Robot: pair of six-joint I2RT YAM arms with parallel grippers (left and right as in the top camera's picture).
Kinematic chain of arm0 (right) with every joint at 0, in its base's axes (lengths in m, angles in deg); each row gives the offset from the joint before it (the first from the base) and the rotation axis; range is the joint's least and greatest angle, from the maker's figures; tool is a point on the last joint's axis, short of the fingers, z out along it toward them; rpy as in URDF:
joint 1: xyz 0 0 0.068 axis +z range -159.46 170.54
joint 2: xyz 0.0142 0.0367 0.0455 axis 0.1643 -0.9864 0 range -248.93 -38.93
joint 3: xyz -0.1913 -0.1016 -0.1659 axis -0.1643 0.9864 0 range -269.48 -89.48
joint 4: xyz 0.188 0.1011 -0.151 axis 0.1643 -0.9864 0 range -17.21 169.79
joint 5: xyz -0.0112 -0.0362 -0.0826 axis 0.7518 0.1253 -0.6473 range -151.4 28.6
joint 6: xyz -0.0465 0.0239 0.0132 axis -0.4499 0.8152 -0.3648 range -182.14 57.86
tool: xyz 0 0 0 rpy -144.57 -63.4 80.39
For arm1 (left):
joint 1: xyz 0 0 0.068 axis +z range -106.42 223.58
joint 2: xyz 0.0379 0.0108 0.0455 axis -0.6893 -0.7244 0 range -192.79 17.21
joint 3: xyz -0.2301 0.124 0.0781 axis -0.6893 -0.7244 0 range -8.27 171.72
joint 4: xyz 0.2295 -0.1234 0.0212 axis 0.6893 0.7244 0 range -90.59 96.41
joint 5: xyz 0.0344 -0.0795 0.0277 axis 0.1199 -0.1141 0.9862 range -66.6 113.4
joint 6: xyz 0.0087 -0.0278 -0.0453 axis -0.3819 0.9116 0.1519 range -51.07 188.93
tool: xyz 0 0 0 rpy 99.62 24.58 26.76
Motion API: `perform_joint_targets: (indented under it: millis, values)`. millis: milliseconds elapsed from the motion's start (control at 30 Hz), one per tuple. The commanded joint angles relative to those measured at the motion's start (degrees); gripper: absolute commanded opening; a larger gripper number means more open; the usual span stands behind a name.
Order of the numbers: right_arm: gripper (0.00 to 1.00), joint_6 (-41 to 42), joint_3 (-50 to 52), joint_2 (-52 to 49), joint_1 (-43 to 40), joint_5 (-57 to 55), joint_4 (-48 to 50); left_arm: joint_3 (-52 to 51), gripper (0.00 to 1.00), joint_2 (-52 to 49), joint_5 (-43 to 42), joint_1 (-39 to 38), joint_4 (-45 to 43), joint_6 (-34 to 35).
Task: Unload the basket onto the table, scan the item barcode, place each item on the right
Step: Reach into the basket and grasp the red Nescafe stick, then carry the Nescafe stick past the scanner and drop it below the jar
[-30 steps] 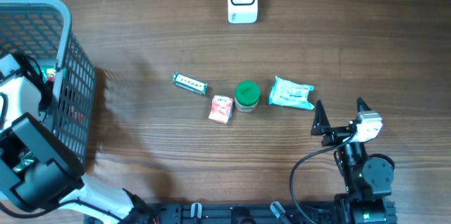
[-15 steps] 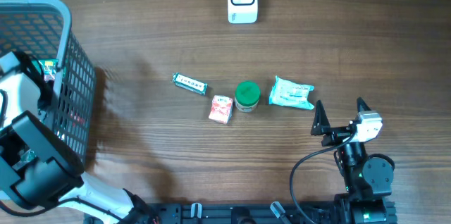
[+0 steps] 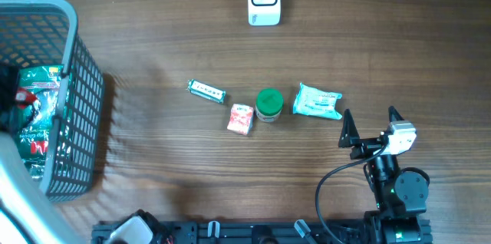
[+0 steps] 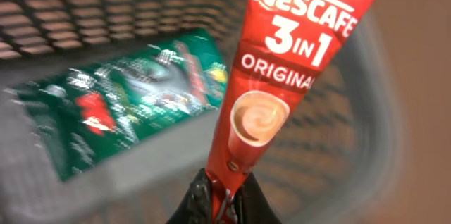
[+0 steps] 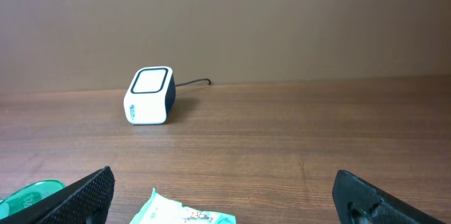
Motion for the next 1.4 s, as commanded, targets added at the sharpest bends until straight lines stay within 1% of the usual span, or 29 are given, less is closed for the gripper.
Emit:
perform_joint_targets:
  millis: [0,100,133,233,333,367,433,500,533,567,633,667,733,767,967,1100,1133,1200,1233,1367]
  values:
    - [0.99,-0.33,-0.13,0.26,0.28,-0.37,0.11,0.61,0.04,9.86,-17.29,-4.17,2.51,1.62]
    - [1.0,-0.33,-0.13,0.26,0.28,-0.37,0.11,0.37,0.04,14.73,-17.59,-14.16,4.5,1.6]
    - [1.0,-0.33,-0.13,0.26,0.28,-0.35,0.11,-0.68,0.04,16.41,-17.35,-20.92,4.37,1.6]
    - [1.0,-0.31,-0.13,0.26,0.28,-0.35,0.11,-4.52,0.04,17.42,-14.91,-34.18,2.36,1.64]
    - [1.0,-0.31,-0.13,0.26,0.28,-0.35,0.11,-12.68,0.04,16.11,-13.2,-47.74,-4.83,1.62]
    - [1.0,-0.33,-0.13,0.26,0.28,-0.37,0.11,-15.15,0.04,15.32,-13.22,-50.86,-7.58,1.62]
    - [1.0,-0.33,-0.13,0.26,0.28,-0.35,0.11,-22.01,0.04,11.21,-12.74,-59.56,-15.69,1.6]
    - [1.0,-0.31,-0.13,0.26,0.28,-0.37,0.11,-25.46,0.04,6.99,-12.59,-64.89,-20.39,1.51]
    - [0.99,-0.31,-0.13,0.26,0.28,-0.35,0.11,-26.51,0.04,3.74,-12.57,-68.02,-21.94,0.39]
    - [1.0,-0.33,-0.13,0.26,0.28,-0.35,0.11,-26.77,0.04,0.81,-12.61,-70.42,-22.45,-2.56]
    - [1.0,-0.35,-0.13,0.26,0.28,-0.35,0.11,-26.77,0.04,-6.03,-12.55,-76.11,-22.36,-12.81]
    - [1.0,-0.33,-0.13,0.26,0.28,-0.35,0.11,-26.77,0.04,-10.16,-10.4,-79.12,-22.43,-16.96]
    - [1.0,-0.33,-0.13,0.26,0.28,-0.37,0.11,-26.77,0.04,-14.36,-6.23,-81.59,-22.62,-17.11]
    - [1.0,-0.33,-0.13,0.26,0.28,-0.35,0.11,-26.77,0.04,-16.81,-5.55,-82.68,-22.86,-17.46]
    - [1.0,-0.31,-0.13,0.26,0.28,-0.35,0.11,-26.77,0.04,-24.61,-5.68,-87.32,-22.73,-28.52]
    - [1.0,-0.33,-0.13,0.26,0.28,-0.35,0.11,-26.77,0.04,-26.45,-2.38,-87.54,-23.06,-29.29]
    - [1.0,-0.33,-0.13,0.26,0.28,-0.35,0.11,-26.77,0.22,-26.45,-1.18,-87.41,-22.8,-29.29]
    - [1.0,-0.33,-0.13,0.26,0.28,-0.35,0.11,-26.53,0.91,-26.27,-1.2,-87.34,-22.21,-29.29]
    - [1.0,-0.33,-0.13,0.26,0.28,-0.37,0.11,-25.97,1.0,-25.97,-1.14,-87.34,-21.03,-29.31]
    - [1.0,-0.33,-0.13,0.26,0.28,-0.35,0.11,-20.46,1.0,-23.26,2.51,-87.23,-12.68,-29.29]
